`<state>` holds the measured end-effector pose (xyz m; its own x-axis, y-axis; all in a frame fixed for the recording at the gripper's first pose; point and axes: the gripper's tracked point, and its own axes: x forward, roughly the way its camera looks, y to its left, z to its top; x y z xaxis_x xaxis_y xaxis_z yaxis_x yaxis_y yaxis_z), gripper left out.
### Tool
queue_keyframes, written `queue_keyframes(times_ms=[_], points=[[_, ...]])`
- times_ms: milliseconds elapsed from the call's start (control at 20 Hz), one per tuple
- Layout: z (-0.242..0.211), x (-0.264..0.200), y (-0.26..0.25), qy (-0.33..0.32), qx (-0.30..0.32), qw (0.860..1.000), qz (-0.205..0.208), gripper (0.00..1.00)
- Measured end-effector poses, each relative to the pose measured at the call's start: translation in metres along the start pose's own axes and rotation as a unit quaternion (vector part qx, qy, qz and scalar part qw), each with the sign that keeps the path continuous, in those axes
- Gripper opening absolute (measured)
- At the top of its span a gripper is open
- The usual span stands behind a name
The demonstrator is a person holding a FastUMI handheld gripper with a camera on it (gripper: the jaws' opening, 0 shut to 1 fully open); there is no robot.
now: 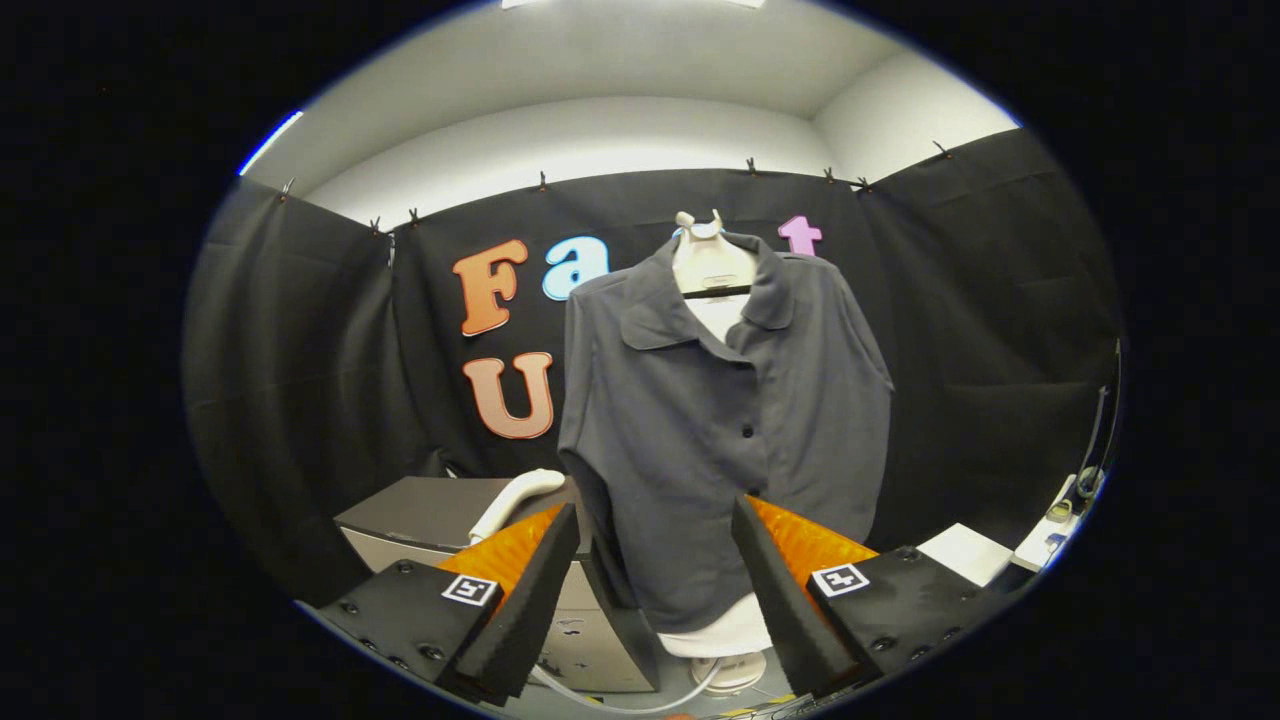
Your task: Iron the clothes twice with a garment steamer, once on the left side and once on the right side.
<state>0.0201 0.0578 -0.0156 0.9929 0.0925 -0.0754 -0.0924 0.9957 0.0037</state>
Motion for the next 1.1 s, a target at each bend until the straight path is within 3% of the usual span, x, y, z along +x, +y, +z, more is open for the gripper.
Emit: queue_keyframes(times_ms=[350, 650, 1100], points=[[0.004, 0.045, 0.073, 0.024, 0.013, 0.998, 0.061, 0.98], [-0.007, 0.092, 0.14, 0.054, -0.015, 0.994, 0.097, 0.99], [-0.05, 0.192, 0.207, 0.107, -0.047, 0.989, 0.091, 0.98]])
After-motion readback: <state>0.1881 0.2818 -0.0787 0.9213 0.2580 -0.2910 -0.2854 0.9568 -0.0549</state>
